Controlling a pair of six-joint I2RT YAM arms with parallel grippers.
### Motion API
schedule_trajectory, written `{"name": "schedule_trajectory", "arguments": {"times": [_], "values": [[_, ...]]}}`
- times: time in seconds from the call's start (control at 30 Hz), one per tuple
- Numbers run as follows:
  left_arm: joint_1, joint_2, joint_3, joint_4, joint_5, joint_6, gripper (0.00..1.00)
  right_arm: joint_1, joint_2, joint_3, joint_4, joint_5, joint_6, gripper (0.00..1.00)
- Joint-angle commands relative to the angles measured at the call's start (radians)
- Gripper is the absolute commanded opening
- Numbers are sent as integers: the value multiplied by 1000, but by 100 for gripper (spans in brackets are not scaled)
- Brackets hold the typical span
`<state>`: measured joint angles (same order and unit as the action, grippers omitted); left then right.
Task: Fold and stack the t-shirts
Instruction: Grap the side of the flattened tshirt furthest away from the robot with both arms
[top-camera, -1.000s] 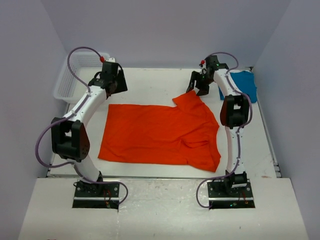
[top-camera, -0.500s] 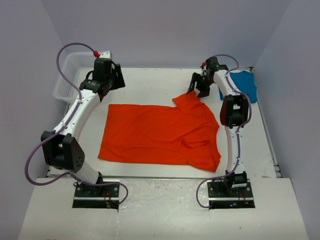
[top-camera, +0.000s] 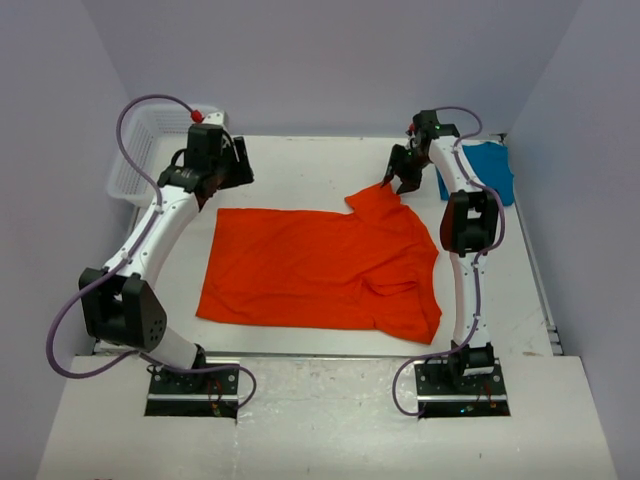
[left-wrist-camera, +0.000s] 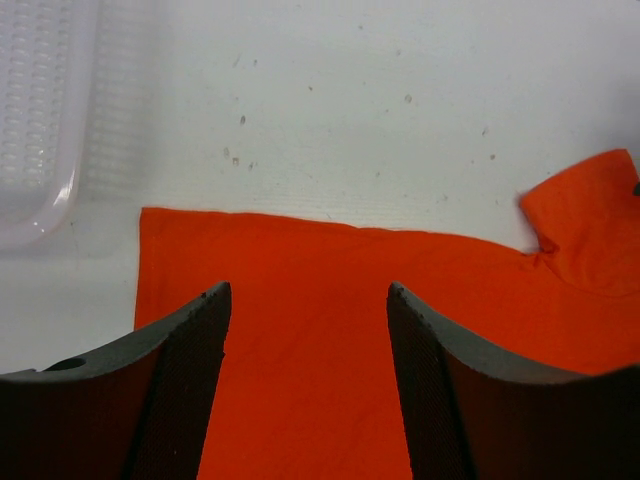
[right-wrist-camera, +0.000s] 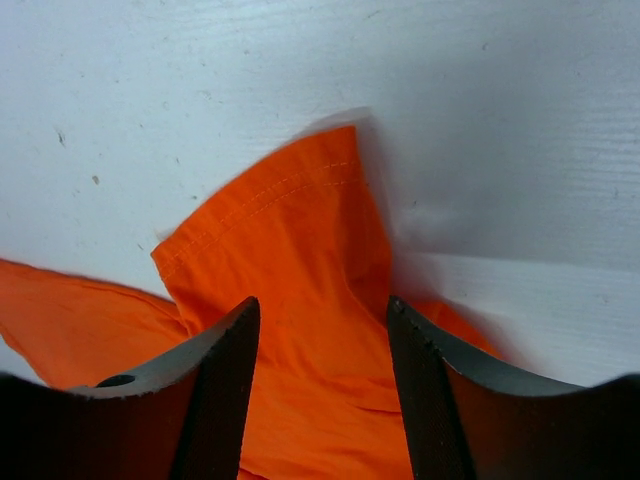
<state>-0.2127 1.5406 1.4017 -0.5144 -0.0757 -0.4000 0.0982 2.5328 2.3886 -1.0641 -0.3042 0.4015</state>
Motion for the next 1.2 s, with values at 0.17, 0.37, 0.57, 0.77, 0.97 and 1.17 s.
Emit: {"name": "schedule_trajectory", "arguments": {"times": [0.17, 0.37, 0.57, 0.77, 0.97, 1.17], "values": [[-2, -103, -15, 48, 62, 7, 65, 15, -9, 34, -63, 83, 34, 52], [-4, -91, -136, 117, 51, 12, 64, 86, -314, -354, 344, 295, -6, 84], [-14, -42, -225, 158, 27, 1, 63, 113, -431, -299, 351, 333, -38, 94], [-53, -85, -325, 185, -30, 7, 52, 173, -679, -521, 366, 344, -46, 92], [-70, -102, -379, 172, -30, 0, 0, 244, -920, -945, 443, 185, 13, 0], [-111, -67, -313, 177, 91, -7, 0, 400, -1072, -1189, 398, 224, 54, 0]]}}
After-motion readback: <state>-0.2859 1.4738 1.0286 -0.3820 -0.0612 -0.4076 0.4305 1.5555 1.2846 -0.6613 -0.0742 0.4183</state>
